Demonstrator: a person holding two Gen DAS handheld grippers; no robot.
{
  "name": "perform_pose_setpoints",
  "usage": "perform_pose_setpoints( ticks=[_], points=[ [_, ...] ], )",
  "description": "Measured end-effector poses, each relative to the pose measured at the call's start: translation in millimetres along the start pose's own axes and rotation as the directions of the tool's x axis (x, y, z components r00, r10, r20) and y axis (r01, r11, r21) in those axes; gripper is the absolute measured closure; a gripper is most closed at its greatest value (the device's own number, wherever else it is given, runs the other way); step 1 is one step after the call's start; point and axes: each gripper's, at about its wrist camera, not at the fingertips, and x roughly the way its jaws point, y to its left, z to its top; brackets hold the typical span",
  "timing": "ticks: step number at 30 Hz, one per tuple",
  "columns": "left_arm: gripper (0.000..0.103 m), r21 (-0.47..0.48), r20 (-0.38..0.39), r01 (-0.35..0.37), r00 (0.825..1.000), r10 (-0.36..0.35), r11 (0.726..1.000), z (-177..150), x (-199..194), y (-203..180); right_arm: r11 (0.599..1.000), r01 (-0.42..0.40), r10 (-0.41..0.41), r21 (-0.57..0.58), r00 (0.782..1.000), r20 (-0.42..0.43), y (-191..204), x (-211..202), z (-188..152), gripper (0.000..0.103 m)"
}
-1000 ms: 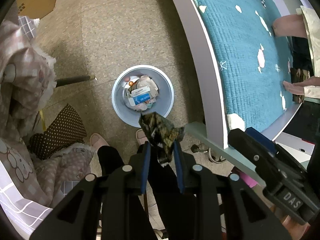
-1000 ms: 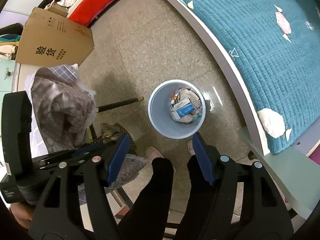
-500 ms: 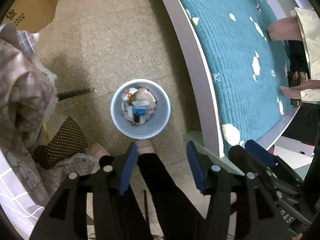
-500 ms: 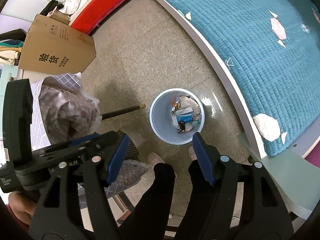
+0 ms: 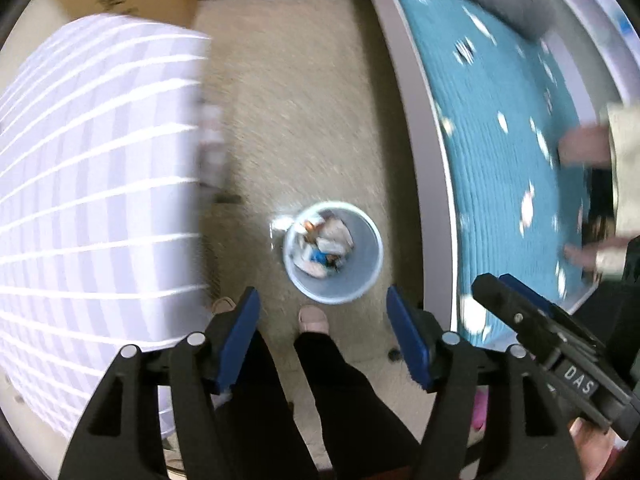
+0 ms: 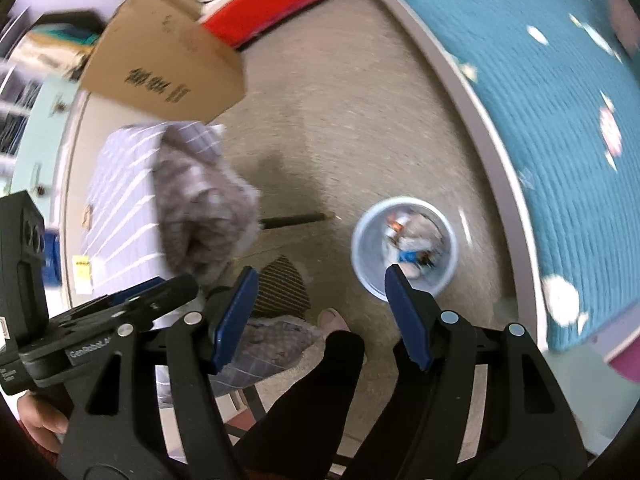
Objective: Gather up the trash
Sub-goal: 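Move both tools back to the table above the remaining trash, then grasp yellow medicine box with left tool while right tool approaches tan pouch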
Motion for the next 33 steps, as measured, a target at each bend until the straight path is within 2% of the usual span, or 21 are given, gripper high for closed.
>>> perform_pose_setpoints(
  ticks=[5, 11, 15, 17, 20, 23, 25, 31, 33],
  points=[
    [0.037, -0.158, 0.139, 0.009, 0.99, 0.013, 0.987, 0, -57, 90, 0.985, -0.038, 0.039, -0.171, 0.999, 0.005, 99, 6, 17, 0.038],
    [0.037, -0.332, 0.264, 0.048, 0.963, 0.044, 0.942, -13, -108, 216, 0.945, -0.064, 0.06, -0.32, 0.998, -0.022, 214, 38, 14, 0.038],
    [0.037, -0.451, 0.35, 0.109, 0.935, 0.063, 0.886, -36, -130, 318, 0.923, -0.091, 0.07, -0.373, 0.995, -0.069, 288, 77, -3, 0.038],
    [0.037, -0.51, 0.413, 0.144, 0.906, 0.094, 0.848, -54, -141, 371, 0.91, -0.11, 0.074, -0.399, 0.992, -0.105, 330, 100, -15, 0.038],
    [0.037, -0.548, 0.469, 0.177, 0.874, 0.125, 0.818, -75, -145, 427, 0.889, -0.13, 0.075, -0.44, 0.987, -0.141, 385, 126, -24, 0.038],
    [0.037, -0.557, 0.496, 0.203, 0.859, 0.126, 0.805, -87, -138, 467, 0.866, -0.137, 0.068, -0.481, 0.985, -0.157, 433, 148, -34, 0.038],
    [0.037, -0.557, 0.504, 0.223, 0.856, 0.112, 0.8, -93, -130, 487, 0.857, -0.134, 0.059, -0.497, 0.985, -0.164, 459, 159, -38, 0.038],
    [0.038, -0.541, 0.535, 0.311, 0.844, 0.034, 0.781, -90, -105, 528, 0.844, -0.115, 0.034, -0.524, 0.986, -0.161, 500, 182, -41, 0.037],
    [0.042, -0.529, 0.543, 0.346, 0.84, -0.004, 0.775, -85, -97, 533, 0.848, -0.103, 0.022, -0.519, 0.987, -0.16, 505, 189, -40, 0.037]
  ],
)
